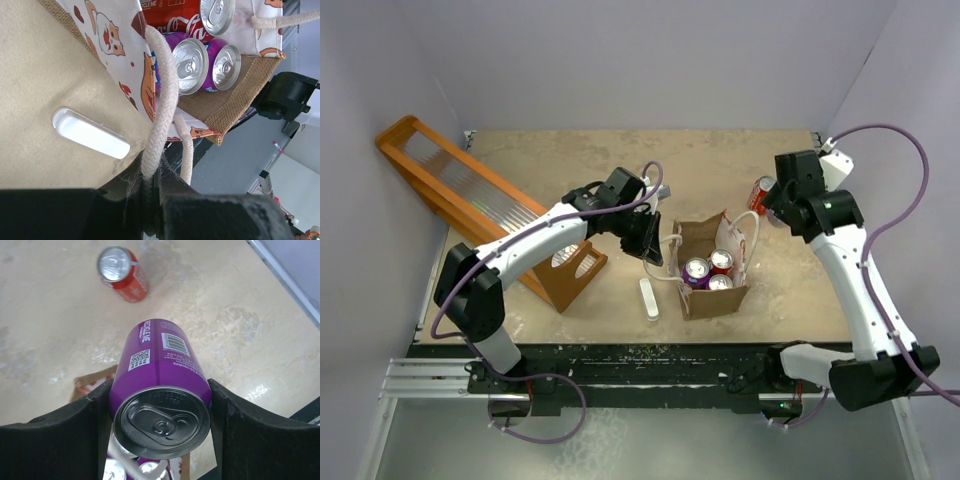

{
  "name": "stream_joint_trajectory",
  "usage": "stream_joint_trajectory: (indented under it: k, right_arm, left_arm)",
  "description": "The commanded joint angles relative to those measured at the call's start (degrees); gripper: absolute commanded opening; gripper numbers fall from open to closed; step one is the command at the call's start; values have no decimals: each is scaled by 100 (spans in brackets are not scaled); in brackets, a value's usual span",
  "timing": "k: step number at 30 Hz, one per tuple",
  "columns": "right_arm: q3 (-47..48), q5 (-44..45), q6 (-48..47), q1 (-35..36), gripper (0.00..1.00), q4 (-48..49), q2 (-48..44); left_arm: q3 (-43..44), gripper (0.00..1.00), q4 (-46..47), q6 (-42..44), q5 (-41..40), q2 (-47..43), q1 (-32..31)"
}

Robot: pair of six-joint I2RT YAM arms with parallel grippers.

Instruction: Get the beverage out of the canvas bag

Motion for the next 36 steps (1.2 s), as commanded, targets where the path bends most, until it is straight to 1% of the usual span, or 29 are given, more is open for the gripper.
stream_joint_trajectory:
  k: [1,5,9,13,18,23,28,32,36]
  right_arm:
    - [-244,168,137,-434,0,770,294]
    - [-416,-449,82,-1070,0,1069,827]
    - [-205,-694,-27,-1588,0,1138,1635]
    - [300,-984,-155,-2192,0,1038,2494]
    - [1188,-1663,-328,-2759,0,768,3501]
    - [1961,-1529,-460,-2855,0,578,4134]
    - [2522,-1558,-520,-2853,0,523,4600]
    - [2843,-1514,-802,-2846,0,656,4820]
    - [2928,-1556,-828,-2847,0,732,4912]
  left_arm:
    - [304,0,23,99,-179,54,43]
    - [472,0,-107,152,-287,154,63]
    - [612,0,-254,172,-386,235,70]
    - [672,0,-318,160,-447,290,82]
    - [715,0,-314,61,-402,417,78]
    - [770,0,-367,3,-448,476,78]
    - [719,0,-360,-87,-458,505,77]
    - [731,0,-319,-145,-469,522,76]
    - [753,0,-254,-217,-472,574,77]
